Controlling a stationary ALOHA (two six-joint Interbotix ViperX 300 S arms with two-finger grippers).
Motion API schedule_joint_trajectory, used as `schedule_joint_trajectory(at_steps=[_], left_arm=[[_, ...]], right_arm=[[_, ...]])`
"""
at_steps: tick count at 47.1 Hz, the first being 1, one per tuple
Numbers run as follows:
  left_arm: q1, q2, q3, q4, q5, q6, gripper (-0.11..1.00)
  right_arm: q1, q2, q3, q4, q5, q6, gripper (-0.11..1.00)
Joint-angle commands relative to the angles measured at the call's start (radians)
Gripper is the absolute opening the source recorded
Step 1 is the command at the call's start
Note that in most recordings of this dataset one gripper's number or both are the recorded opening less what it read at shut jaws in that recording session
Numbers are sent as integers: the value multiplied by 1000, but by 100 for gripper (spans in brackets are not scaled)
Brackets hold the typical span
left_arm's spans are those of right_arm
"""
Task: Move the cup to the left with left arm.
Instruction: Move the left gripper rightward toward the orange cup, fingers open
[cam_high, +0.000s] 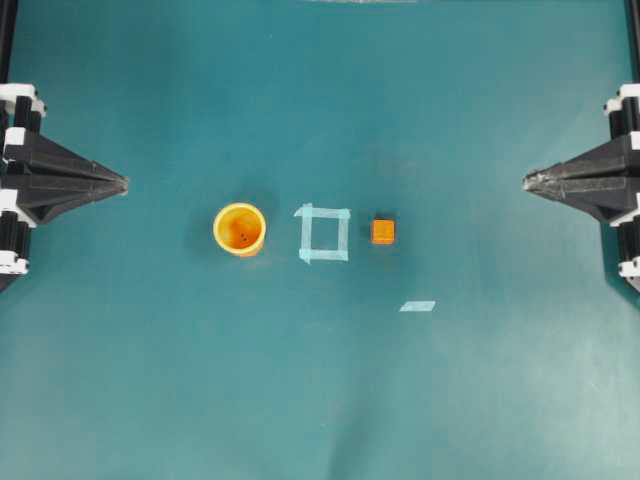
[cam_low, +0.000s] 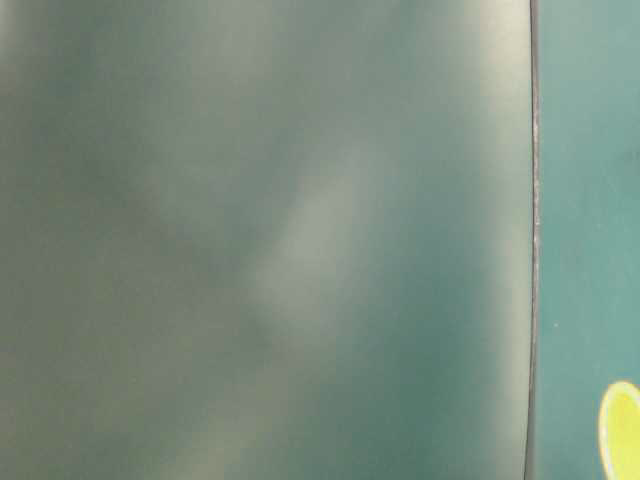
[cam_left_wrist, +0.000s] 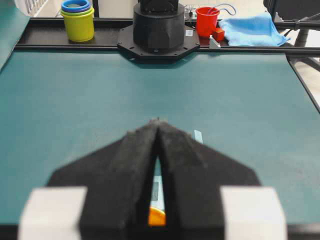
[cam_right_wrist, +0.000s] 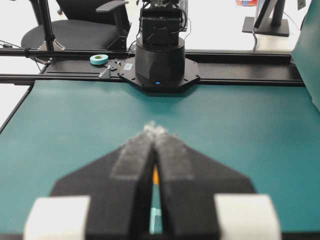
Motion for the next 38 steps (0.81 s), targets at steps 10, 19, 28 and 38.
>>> schedule_joint_trajectory(at_steps=[10, 19, 28, 38], left_arm=[[-9, 61, 5, 20, 18, 15, -1], [-9, 126, 32, 20, -35, 17, 0], [-9, 213, 84, 20, -187, 17, 0], [-9, 316, 114, 20, -316, 12, 14]], right_arm=[[-2, 18, -35, 2, 63, -2, 0], [-2, 20, -35, 2, 74, -2, 0], [-2, 20, -35, 3, 72, -2, 0], [-2, 20, -35, 2, 74, 0, 0]])
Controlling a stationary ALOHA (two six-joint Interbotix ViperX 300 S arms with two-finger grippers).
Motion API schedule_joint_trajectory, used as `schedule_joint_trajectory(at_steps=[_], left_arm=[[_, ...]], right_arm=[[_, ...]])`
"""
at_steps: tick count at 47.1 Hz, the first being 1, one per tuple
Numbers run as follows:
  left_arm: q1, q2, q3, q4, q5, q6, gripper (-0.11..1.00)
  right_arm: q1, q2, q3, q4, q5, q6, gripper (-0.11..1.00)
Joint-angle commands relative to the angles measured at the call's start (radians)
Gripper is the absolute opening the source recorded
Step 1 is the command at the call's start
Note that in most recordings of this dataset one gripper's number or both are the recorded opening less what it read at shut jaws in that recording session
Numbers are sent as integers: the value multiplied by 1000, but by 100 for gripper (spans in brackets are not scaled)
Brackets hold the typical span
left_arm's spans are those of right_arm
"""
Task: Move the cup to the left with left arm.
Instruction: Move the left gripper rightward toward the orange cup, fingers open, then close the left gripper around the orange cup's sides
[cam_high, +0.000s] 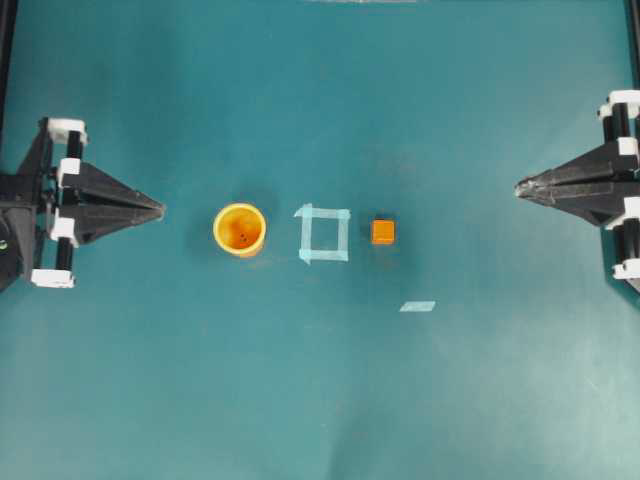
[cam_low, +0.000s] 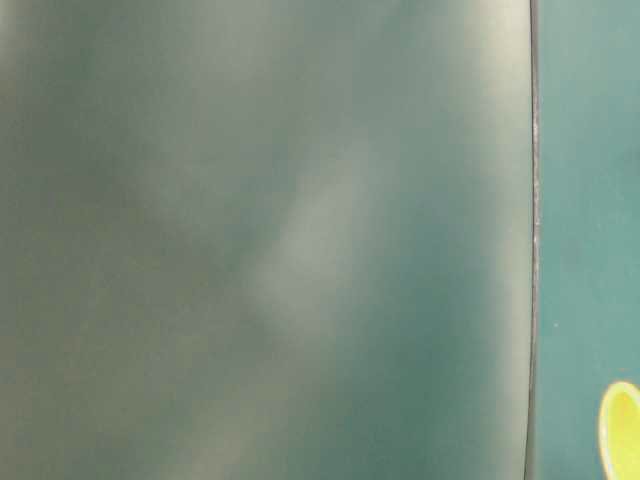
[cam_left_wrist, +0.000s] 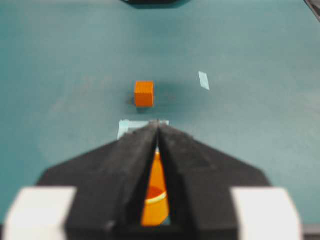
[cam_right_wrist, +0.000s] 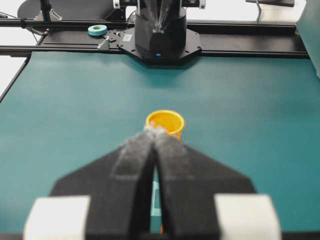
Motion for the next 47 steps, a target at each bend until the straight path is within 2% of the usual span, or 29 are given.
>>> schedule_joint_trajectory(at_steps=[1, 12, 18, 32, 47], left_arm=[[-3, 40, -9, 3, -29, -3, 16], [-3, 161, -20, 3, -43, -8, 54], [-3, 232, -20, 2, -46, -15, 64], [12, 430, -52, -2, -91, -18, 69], [38, 604, -133, -2, -95, -9, 72]], right_arm=[[-2, 6, -31, 0, -5, 2, 0], [-2, 6, -32, 2, -5, 3, 0], [-2, 6, -34, 0, -5, 3, 0], [-2, 6, -35, 0, -3, 3, 0], [-2, 5, -44, 0, 0, 2, 0]])
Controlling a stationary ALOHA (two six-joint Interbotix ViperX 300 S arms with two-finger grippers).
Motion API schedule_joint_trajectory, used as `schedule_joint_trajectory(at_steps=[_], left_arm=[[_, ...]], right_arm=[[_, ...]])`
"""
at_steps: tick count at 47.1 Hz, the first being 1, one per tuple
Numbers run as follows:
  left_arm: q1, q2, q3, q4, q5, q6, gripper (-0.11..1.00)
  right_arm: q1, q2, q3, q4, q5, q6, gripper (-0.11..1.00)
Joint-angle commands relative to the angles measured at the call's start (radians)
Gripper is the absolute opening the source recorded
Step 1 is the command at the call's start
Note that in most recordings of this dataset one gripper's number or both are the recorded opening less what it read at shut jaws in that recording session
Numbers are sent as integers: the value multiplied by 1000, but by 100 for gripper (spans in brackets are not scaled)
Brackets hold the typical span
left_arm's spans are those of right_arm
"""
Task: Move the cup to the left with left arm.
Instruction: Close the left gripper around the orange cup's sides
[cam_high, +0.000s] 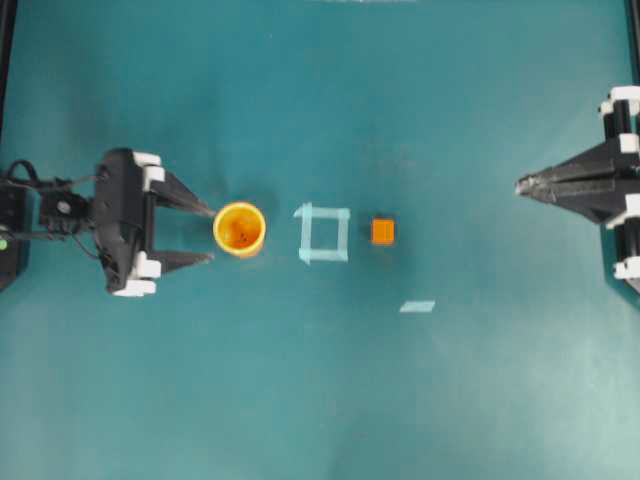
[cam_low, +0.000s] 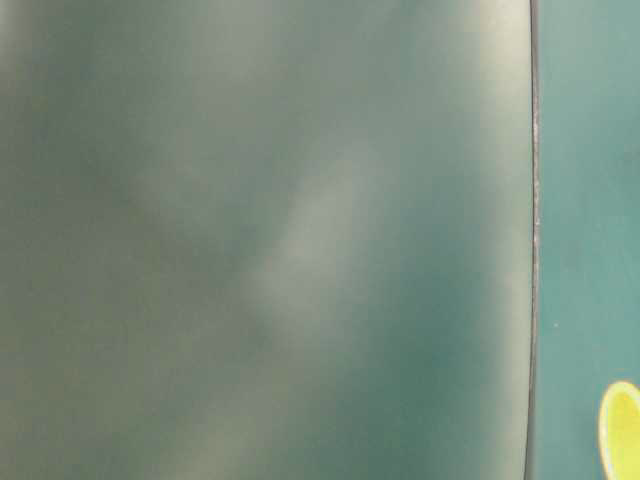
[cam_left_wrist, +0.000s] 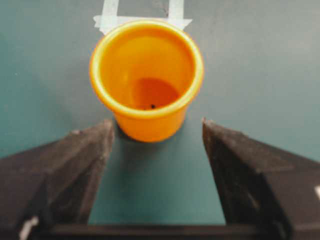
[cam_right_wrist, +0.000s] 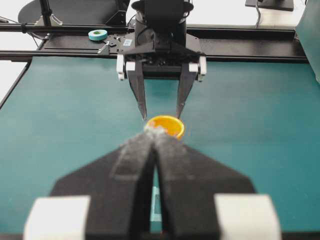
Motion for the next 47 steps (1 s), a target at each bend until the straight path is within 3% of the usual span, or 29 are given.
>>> schedule_joint_trajectory(at_steps=[1, 12, 47], left_arm=[[14, 32, -35, -2, -9, 0, 72], [29, 112, -92, -2, -9, 0, 77], [31, 235, -202, -2, -72, 0, 77]], right_arm=[[-2, 3, -32, 0, -3, 2, 0], [-2, 2, -34, 0, 0, 2, 0], [-2, 3, -34, 0, 20, 2, 0]])
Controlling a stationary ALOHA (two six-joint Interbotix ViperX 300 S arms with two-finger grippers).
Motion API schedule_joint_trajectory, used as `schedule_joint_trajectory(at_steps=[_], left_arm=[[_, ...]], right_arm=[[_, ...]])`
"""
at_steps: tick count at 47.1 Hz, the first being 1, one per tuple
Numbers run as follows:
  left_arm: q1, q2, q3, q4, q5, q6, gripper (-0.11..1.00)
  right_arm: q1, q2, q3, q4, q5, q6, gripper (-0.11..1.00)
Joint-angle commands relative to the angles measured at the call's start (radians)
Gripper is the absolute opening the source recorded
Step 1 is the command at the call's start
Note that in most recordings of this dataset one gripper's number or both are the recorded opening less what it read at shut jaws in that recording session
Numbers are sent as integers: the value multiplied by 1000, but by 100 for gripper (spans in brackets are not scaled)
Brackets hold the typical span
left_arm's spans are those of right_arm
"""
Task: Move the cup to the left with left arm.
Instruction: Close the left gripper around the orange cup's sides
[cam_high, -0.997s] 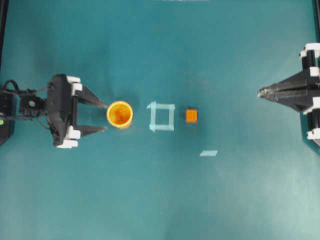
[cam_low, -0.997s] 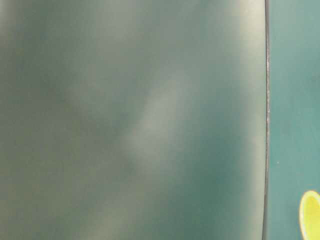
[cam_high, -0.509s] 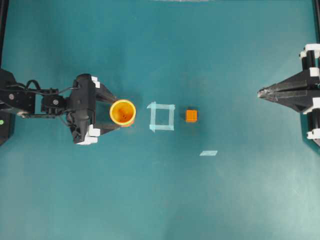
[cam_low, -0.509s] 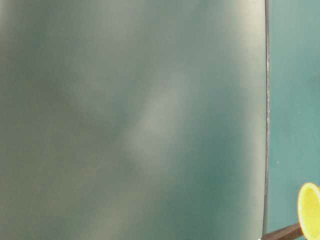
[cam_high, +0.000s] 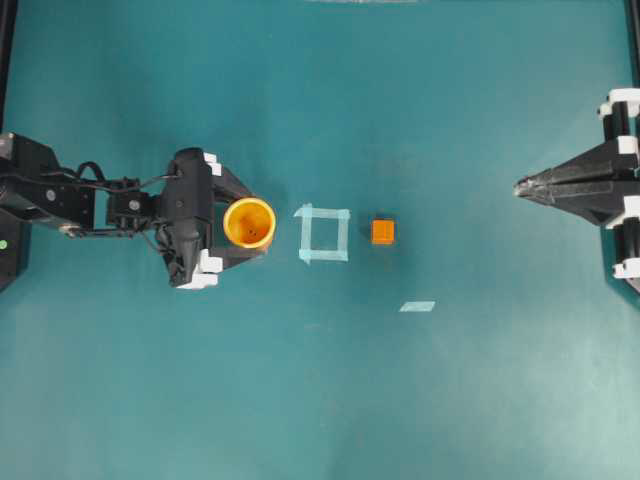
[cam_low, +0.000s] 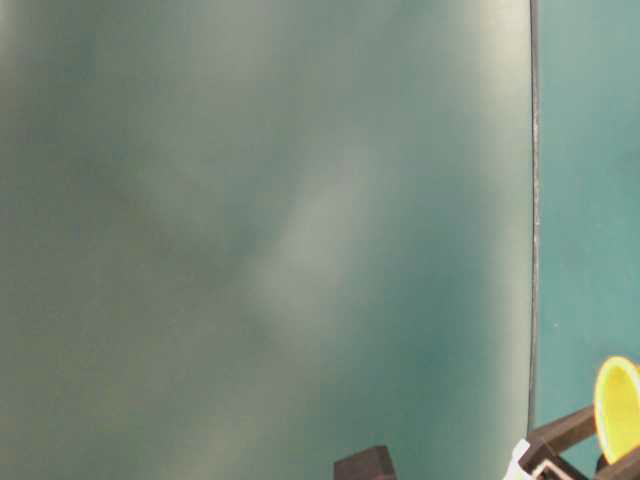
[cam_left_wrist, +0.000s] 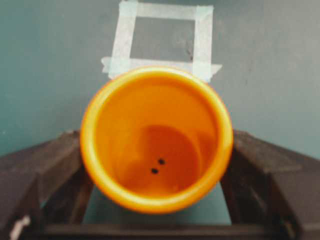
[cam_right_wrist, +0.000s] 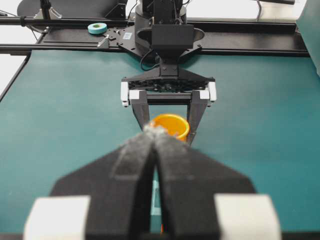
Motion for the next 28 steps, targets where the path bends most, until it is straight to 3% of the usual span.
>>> schedule_joint_trajectory(at_steps=[1, 15, 28], left_arm=[[0, -6, -20, 0, -9, 6, 77], [0, -9, -20, 5, -44, 17, 68], [2, -28, -40, -2, -9, -38, 66]], right_arm=[[0, 3, -32, 3, -2, 2, 0], [2, 3, -34, 3, 8, 5, 0], [0, 2, -41, 2, 26, 6, 0]])
